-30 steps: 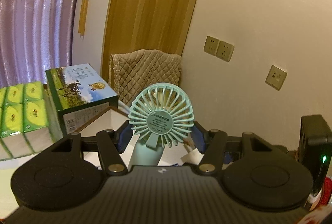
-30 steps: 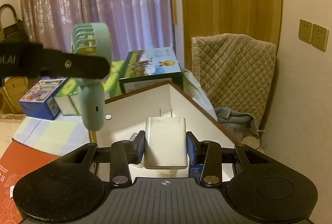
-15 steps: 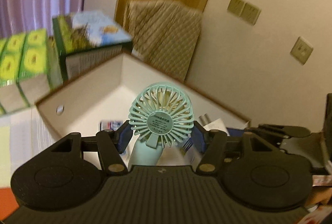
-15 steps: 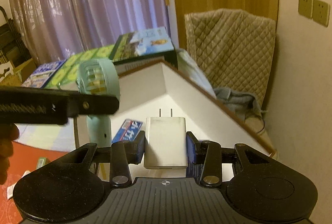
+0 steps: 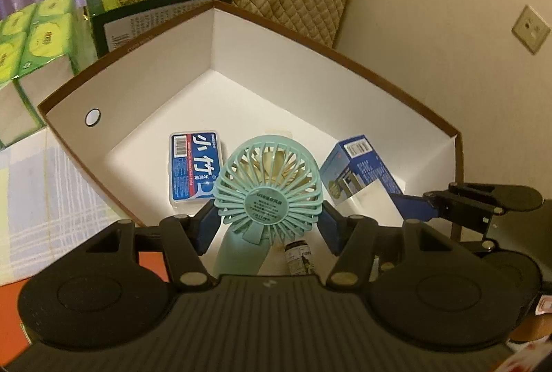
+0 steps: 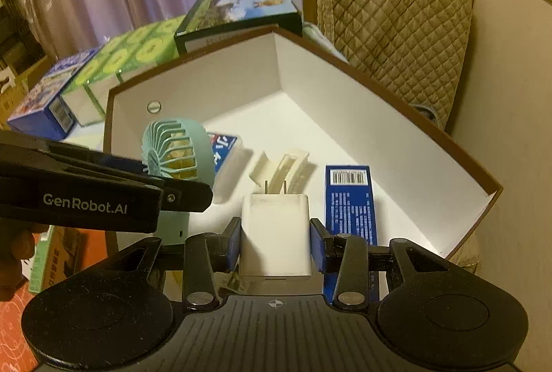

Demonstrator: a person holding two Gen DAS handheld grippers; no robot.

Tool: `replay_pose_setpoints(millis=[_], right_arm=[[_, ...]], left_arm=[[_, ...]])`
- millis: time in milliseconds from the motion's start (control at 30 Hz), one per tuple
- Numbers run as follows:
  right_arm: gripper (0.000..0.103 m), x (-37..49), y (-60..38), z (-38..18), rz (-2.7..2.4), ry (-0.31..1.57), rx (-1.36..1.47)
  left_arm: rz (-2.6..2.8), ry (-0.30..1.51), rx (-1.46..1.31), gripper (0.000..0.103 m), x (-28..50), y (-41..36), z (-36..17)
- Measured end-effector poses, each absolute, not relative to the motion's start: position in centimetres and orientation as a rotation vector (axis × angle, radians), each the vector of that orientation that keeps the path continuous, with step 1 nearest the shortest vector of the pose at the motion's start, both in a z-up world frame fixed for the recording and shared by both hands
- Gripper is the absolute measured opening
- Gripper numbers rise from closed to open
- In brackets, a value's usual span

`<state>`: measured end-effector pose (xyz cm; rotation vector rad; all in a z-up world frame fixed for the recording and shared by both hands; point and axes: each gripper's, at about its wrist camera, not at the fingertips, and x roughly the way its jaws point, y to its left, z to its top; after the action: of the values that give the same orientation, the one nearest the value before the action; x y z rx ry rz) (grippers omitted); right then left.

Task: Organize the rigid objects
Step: 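Lift and carry the fan and charger over the brown box with both tools, then open both tools to release the fan and charger into the box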

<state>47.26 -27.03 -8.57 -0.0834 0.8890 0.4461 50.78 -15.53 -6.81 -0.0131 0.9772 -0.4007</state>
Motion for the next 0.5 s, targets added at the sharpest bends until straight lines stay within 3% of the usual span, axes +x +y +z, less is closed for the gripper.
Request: replay_pose_setpoints(millis=[500], right_arm=[[0.038,47.6,-26.7,-9.5,0.435,0.935,-0.171]], left_arm=[[-0.446,1.054,0.149,0.057,52.0,-17.5,-7.8]])
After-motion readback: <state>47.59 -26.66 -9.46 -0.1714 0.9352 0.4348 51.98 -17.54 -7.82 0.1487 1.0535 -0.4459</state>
